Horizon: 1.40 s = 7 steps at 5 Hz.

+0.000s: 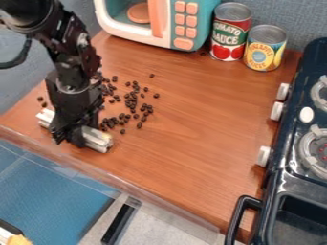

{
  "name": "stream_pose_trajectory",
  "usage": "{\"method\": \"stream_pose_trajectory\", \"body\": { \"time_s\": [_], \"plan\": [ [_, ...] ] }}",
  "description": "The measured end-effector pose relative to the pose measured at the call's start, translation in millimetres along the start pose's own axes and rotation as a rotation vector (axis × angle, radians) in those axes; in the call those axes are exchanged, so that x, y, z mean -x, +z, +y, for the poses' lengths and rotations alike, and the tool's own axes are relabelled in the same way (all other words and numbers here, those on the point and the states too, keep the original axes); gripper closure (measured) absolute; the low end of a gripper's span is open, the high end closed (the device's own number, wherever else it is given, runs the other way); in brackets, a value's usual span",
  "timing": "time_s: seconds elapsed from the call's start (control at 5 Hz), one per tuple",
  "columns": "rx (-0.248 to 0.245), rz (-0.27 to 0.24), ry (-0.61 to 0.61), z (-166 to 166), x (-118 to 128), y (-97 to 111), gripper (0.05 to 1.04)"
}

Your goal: Sweep into pile

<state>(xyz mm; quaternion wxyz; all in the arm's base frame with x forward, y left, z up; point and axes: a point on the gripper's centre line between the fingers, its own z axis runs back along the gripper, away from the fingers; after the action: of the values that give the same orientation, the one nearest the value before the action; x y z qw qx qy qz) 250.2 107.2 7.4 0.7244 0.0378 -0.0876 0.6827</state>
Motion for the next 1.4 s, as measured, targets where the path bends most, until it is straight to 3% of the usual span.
{"method": "stream_pose_trajectory", "body": {
  "time_s": [1.0,1.4],
  "plan": [
    [0.042,-0.035,0.069,-55.8,-2.4,-5.3,0.691],
    [0.063,0.003,0.073,-78.6,21.6,0.3,0.691]
  ]
}}
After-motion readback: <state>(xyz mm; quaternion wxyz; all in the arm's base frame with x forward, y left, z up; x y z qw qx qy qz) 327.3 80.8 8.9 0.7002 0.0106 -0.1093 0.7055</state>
